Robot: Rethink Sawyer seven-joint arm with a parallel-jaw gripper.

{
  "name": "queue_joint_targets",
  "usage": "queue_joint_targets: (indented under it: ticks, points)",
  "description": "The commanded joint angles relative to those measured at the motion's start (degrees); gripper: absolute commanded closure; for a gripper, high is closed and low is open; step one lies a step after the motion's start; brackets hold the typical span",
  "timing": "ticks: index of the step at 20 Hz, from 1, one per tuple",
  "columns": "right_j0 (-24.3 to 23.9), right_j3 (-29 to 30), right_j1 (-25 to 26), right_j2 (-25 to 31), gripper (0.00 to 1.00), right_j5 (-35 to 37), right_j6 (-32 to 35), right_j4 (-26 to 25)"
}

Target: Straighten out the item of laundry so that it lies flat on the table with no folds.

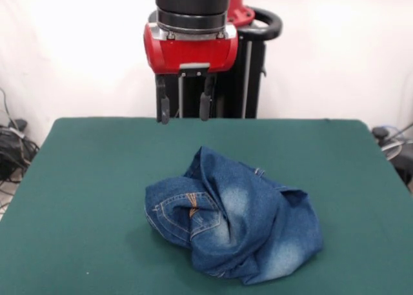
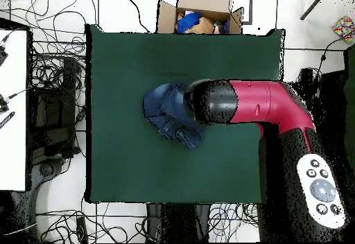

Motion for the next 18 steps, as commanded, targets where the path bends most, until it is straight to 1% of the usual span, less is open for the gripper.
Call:
queue_joint_targets:
  ticks: [1,3,4,7,10,18]
  points:
    - [-1.0,4.1,-1.5,-0.1,0.00,-0.3,5.6,4.7]
    - [-1.0,4.8,-2.5,-0.2,0.00,-0.4,5.4,5.0]
    - [-1.2,6.9,-1.8,-0.6,0.00,-2.8,5.8,4.4]
    - [-1.1,9.2,-2.0,-1.0,0.00,-5.1,6.3,4.2]
    - [-1.2,10.7,-0.5,-1.4,0.00,-8.0,6.9,3.2]
    - [-1.1,14.9,0.3,-2.5,0.00,-13.2,8.1,2.3]
